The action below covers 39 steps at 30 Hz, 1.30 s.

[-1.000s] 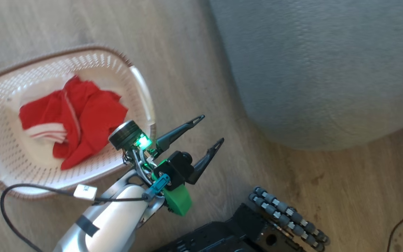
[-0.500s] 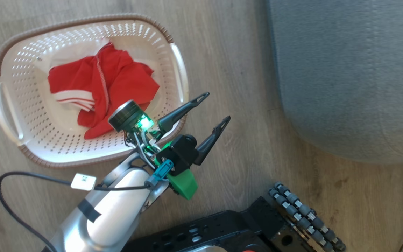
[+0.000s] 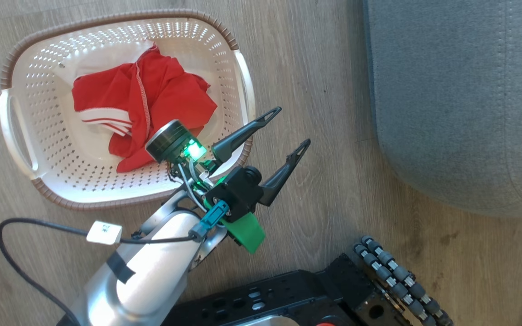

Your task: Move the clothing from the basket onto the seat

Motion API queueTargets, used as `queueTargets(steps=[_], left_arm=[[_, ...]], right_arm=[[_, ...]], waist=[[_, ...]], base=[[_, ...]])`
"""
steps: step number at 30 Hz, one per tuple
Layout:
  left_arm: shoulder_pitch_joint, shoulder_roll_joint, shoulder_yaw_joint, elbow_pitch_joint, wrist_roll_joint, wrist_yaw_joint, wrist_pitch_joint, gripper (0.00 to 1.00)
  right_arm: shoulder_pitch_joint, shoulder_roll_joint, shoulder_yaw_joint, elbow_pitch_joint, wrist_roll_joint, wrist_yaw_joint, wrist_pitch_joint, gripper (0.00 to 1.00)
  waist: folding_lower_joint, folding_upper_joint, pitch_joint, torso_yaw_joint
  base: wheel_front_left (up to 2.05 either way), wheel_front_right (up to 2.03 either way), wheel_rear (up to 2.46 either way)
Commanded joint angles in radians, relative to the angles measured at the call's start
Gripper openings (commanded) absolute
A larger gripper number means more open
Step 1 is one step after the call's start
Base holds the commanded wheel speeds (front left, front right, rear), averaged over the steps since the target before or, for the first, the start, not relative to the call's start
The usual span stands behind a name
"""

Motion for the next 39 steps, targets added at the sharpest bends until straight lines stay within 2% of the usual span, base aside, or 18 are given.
queueTargets(steps=[1,2,3,13,20,29,33,39], left_arm=[[0.009,0.000,0.014,-0.034,-0.003,0.002,-0.005,1.00],[0.009,0.000,0.014,-0.033,-0.003,0.002,-0.005,1.00],[0.009,-0.001,0.014,-0.031,-0.003,0.002,-0.005,1.00],[0.008,-0.015,-0.013,-0.011,0.011,-0.003,-0.005,1.00],[0.036,-0.044,-0.011,0.004,-0.017,0.001,-0.005,1.00],[0.104,-0.097,0.004,0.012,-0.056,0.002,-0.005,1.00],[0.132,-0.111,0.007,0.012,-0.067,0.006,-0.005,1.00],[0.166,-0.117,0.027,0.004,-0.092,0.028,-0.005,1.00]], right_arm=[[-0.025,-0.024,-0.009,-0.026,-0.019,0.000,-0.018,0.00],[-0.023,-0.024,-0.009,-0.029,-0.029,0.000,-0.027,0.75],[-0.022,-0.022,-0.012,-0.029,-0.037,0.000,-0.032,1.00],[0.022,-0.025,-0.041,0.023,-0.089,0.000,-0.010,1.00],[0.068,-0.039,-0.031,0.055,-0.113,0.000,0.046,1.00],[0.101,-0.044,0.076,0.085,-0.124,0.000,0.194,1.00],[0.102,-0.025,0.117,0.088,-0.065,0.000,0.178,1.00],[0.119,-0.019,0.234,0.090,0.009,0.000,0.111,1.00]], waist=[[0.0000,0.0000,-0.006,-0.005],[0.0000,0.0000,-0.009,-0.006],[0.0000,0.0000,-0.013,-0.008],[0.0000,0.0000,-0.090,0.000],[0.0000,0.0000,-0.205,0.009],[0.0000,0.0000,-0.389,0.028],[0.0000,0.0000,-0.470,0.044],[0.0000,0.0000,-0.572,0.058]], base=[[0.00,0.00,0.00],[0.00,0.00,0.00],[0.00,0.00,0.00],[0.00,0.00,0.00],[0.00,0.00,0.00],[0.00,0.00,0.00],[0.00,0.00,0.00],[0.00,0.00,0.00]])
